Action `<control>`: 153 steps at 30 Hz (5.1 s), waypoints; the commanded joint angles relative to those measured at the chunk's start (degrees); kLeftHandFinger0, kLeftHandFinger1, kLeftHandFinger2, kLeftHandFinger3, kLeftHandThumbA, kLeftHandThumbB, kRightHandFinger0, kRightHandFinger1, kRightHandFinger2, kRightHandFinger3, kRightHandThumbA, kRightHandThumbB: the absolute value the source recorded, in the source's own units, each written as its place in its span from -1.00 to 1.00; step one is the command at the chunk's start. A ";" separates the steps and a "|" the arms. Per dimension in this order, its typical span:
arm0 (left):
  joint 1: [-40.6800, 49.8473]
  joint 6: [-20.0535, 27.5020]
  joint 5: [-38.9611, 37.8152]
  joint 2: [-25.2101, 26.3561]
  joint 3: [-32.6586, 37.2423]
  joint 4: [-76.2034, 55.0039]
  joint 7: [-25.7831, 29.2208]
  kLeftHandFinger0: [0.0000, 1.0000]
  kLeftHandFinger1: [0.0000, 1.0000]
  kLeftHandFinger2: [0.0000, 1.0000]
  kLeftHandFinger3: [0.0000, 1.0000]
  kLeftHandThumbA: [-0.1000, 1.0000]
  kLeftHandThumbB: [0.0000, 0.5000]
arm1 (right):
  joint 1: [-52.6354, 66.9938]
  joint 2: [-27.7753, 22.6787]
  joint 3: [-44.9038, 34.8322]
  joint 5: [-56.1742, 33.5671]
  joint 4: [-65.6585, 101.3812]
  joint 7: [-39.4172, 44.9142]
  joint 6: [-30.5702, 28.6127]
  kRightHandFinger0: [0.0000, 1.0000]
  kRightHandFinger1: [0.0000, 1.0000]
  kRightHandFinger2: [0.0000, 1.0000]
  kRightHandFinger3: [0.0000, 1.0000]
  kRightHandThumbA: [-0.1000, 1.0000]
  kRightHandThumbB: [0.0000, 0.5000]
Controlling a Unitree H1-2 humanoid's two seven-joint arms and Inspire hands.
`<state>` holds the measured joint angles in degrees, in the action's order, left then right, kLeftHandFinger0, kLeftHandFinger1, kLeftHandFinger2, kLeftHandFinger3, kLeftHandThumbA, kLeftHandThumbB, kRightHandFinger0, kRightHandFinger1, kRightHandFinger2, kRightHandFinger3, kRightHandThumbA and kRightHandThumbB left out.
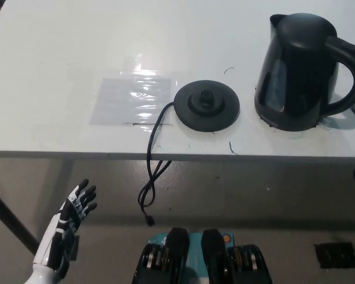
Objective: A kettle and its base are kept separately on the desk infront of the robot and the robot uses its right hand to lift the kettle by its handle and places it on its base to align it correctly.
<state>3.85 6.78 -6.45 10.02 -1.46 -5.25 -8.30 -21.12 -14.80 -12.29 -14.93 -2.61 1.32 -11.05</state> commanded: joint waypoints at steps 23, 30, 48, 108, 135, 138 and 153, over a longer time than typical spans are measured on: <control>-0.77 2.07 -2.06 0.92 -0.72 -1.04 -1.38 1.00 1.00 1.00 1.00 1.00 -0.58 | -14.27 -1.37 0.38 -0.71 -17.20 1.84 0.69 1.00 1.00 1.00 1.00 1.00 -0.08; -0.95 2.15 -2.22 1.20 -0.73 -0.80 -1.71 1.00 1.00 1.00 1.00 1.00 -0.49 | -15.80 -1.80 1.41 1.57 -20.85 1.45 -0.34 1.00 1.00 1.00 1.00 1.00 -0.02; -1.19 1.92 -2.16 0.90 -1.13 -1.09 -2.04 1.00 1.00 1.00 1.00 1.00 -0.43 | -19.24 -1.46 0.96 1.82 -27.43 0.59 -0.65 1.00 1.00 1.00 1.00 1.00 0.30; -2.08 1.53 -3.04 1.44 -1.56 -0.86 -2.83 1.00 1.00 1.00 1.00 1.00 -0.63 | -29.23 6.53 -4.10 6.20 -7.30 -14.09 2.82 -0.99 -0.21 0.57 0.72 -1.00 -0.70; -2.58 0.95 -3.04 1.56 -1.30 -0.83 -3.35 1.00 1.00 1.00 1.00 1.00 -0.63 | -36.16 16.26 5.06 18.99 -18.43 -21.10 -1.61 -1.00 -0.56 0.32 0.50 -1.00 -0.50; -2.55 1.17 -3.07 1.62 -1.37 -0.77 -3.43 1.00 1.00 1.00 1.00 1.00 -0.61 | -36.63 17.39 5.77 19.72 -20.31 -21.43 -0.91 -1.00 -0.45 0.44 0.57 -1.00 -0.57; -2.60 1.34 -3.30 1.67 -1.54 -0.83 -3.75 1.00 1.00 1.00 1.00 1.00 -0.65 | -37.85 18.80 7.05 22.59 -28.10 -24.97 -3.77 -1.00 -0.42 0.40 0.52 -1.00 -0.70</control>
<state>1.98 6.88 -8.82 10.87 -2.97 -4.78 -11.15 -52.77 3.58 -5.71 6.55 -31.51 -21.23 -7.35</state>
